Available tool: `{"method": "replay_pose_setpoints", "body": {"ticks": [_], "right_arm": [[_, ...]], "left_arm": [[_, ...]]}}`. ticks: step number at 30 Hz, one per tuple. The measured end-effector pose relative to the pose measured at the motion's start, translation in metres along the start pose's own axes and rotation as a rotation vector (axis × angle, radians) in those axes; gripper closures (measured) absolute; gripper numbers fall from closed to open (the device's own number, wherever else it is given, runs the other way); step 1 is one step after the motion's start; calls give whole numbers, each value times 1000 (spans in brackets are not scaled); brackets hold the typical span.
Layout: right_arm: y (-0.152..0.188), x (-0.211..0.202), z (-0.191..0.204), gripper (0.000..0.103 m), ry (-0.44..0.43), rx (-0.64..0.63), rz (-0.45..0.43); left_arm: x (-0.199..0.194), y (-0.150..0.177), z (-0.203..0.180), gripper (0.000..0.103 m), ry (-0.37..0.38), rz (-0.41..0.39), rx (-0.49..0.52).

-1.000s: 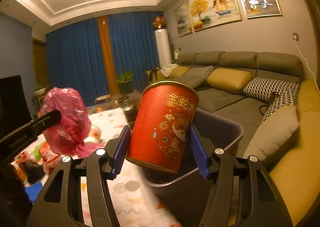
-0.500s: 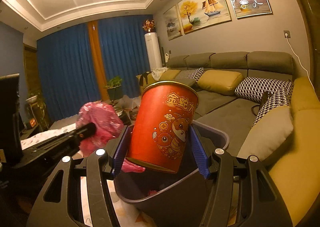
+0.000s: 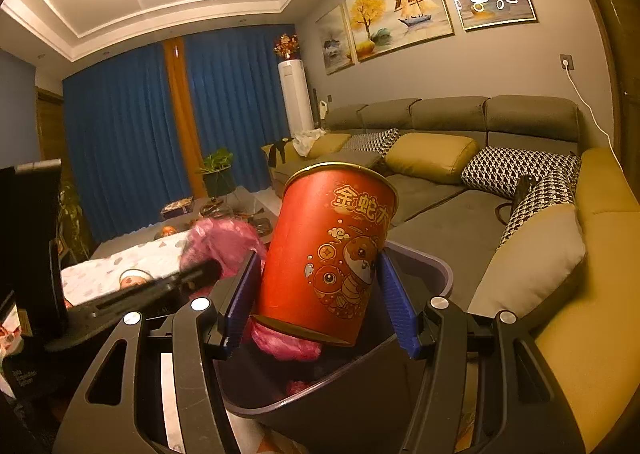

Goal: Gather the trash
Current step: 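Open both tools to drop the cup and bag into the bin, then move both open tools back toward the trash on the table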

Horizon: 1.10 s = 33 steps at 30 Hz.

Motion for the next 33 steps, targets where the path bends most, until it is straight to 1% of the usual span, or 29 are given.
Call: {"method": "replay_pose_setpoints", "body": {"ticks": [1,2,4,6,7,8,12,16,18,19,21,24,26,27,28,30,33], "right_arm": [[0,2,-1,44,2,1,2],[0,4,-1,44,3,2,7],[1,9,0,44,1,3,18],[3,14,4,44,-7,-1,32],[4,17,5,43,-9,-4,37],[6,19,8,43,-10,-10,43],[11,29,16,42,-13,-22,55],[11,37,23,40,-14,-47,54],[8,40,24,31,-5,-64,44],[6,39,24,30,4,-73,35],[4,34,24,30,6,-75,26],[2,16,25,28,-15,-67,5],[2,-1,30,28,-25,-84,-16],[3,-7,33,28,-27,-92,-22],[5,-17,37,28,-33,-101,-25],[9,-31,43,28,-60,-100,-28],[19,-54,60,28,-116,-100,-13]], "left_arm": [[2,3,4,70,-6,10,-5],[2,5,7,51,-15,14,-14],[-3,9,17,35,-36,-5,-36],[-11,11,26,29,-72,-20,-45],[-17,11,31,24,-81,-27,-55],[-21,12,32,21,-91,-31,-64],[-56,14,45,19,-157,-74,-104],[-108,18,50,14,-255,-134,-130],[-129,22,52,13,-301,-149,-123],[-146,27,54,12,-340,-157,-118],[-166,33,57,11,-381,-168,-120],[-205,47,62,10,-447,-195,-127],[-233,60,68,10,-509,-211,-123],[-248,68,72,10,-553,-218,-125],[-257,72,75,10,-576,-222,-127],[-283,84,83,10,-646,-229,-134],[-319,100,91,10,-711,-241,-155]]}}
Point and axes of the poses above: each gripper's, at about its wrist camera, not at the fingertips, and x roughly the way its jaws point, z to its left, y to its underside, the point moved 6 cm from there along x, roughly the way its jaws point, and after that the axes turned 10 degrees about y, right-handed, at the moved point
